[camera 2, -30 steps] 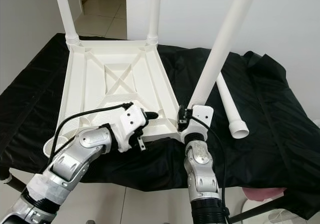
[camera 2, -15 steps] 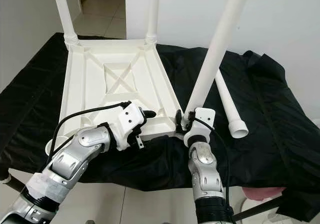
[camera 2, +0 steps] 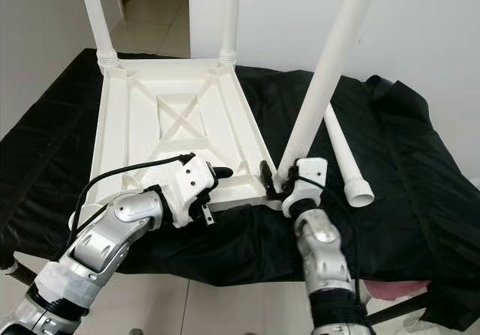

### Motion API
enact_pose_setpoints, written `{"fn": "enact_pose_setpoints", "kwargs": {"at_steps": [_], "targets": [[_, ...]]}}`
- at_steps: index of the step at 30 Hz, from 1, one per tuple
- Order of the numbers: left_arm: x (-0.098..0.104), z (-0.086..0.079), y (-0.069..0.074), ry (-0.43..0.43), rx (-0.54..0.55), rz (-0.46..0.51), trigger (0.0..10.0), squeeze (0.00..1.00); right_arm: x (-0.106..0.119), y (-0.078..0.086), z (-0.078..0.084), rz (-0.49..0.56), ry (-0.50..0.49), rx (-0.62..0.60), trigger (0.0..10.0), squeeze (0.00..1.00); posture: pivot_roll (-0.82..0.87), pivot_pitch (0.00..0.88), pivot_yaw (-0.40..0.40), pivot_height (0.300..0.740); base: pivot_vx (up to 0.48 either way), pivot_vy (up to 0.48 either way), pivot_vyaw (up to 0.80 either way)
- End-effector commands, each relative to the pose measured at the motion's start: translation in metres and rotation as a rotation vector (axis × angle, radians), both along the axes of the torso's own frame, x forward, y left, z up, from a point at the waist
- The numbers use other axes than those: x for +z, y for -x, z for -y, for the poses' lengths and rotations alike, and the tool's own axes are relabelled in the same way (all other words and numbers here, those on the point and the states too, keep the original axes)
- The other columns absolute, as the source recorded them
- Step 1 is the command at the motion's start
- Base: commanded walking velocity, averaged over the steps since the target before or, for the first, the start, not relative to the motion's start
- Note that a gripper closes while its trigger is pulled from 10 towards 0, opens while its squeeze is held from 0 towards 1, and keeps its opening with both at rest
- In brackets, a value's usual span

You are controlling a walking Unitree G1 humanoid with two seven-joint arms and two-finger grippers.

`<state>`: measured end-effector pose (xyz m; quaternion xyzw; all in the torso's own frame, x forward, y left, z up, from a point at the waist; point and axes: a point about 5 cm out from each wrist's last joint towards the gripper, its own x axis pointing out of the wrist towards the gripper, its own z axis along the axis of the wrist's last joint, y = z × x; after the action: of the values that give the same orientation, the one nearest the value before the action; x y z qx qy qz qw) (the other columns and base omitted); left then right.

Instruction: Building children table

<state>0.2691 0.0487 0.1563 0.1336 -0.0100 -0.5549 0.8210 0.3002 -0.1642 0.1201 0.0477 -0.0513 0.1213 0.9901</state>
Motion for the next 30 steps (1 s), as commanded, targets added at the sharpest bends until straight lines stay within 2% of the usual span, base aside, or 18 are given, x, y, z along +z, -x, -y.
{"fn": "enact_pose_setpoints", "kwargs": {"at_steps": [1,9,12,16,17,18,20,21,30], "targets": [[-0.001,0.004,0.006,-0.012,-0.066,-0.015,10.0,0.00,-0.001,-0.002,0.003,0.002,0.028,0.017,10.0,0.00,0.03,0.000,-0.073,0.740,0.000,0.000,0.00],[-0.003,0.003,0.007,-0.013,-0.062,-0.028,10.0,0.00,-0.001,-0.007,0.007,0.015,0.073,0.083,10.0,0.00,0.03,0.000,-0.076,0.740,0.000,0.000,0.00],[-0.002,0.005,0.009,-0.006,-0.063,-0.030,10.0,0.00,0.002,-0.010,0.011,0.028,0.112,0.166,10.0,0.00,0.03,0.000,-0.082,0.740,0.000,0.000,0.00],[-0.003,0.006,0.009,-0.007,-0.063,-0.030,10.0,0.00,0.003,-0.012,0.014,0.024,0.126,0.209,10.0,0.00,0.02,0.000,-0.088,0.740,0.000,0.000,0.00],[-0.003,0.007,0.009,-0.008,-0.063,-0.030,10.0,0.00,0.003,-0.013,0.016,0.022,0.134,0.229,5.7,0.00,0.02,0.000,-0.090,0.740,0.000,0.000,0.00],[-0.003,0.007,0.010,-0.007,-0.062,-0.030,10.0,0.00,0.003,-0.014,0.019,0.017,0.142,0.244,4.3,0.00,0.02,0.000,-0.093,0.740,0.000,0.000,0.00],[-0.003,0.007,0.010,-0.006,-0.062,-0.030,10.0,0.00,0.003,-0.014,0.020,0.013,0.146,0.251,4.3,0.00,0.02,0.000,-0.093,0.740,0.000,0.000,0.00],[-0.003,0.008,0.010,-0.005,-0.061,-0.031,10.0,0.00,0.002,-0.014,0.021,0.011,0.157,0.260,0.0,0.00,0.02,0.000,-0.095,0.740,0.000,0.000,0.00],[-0.004,0.010,0.012,0.001,-0.058,-0.034,10.0,0.00,-0.001,-0.010,0.025,0.002,0.141,0.276,0.0,0.00,0.01,0.004,-0.095,0.740,0.000,0.000,0.00]]}}
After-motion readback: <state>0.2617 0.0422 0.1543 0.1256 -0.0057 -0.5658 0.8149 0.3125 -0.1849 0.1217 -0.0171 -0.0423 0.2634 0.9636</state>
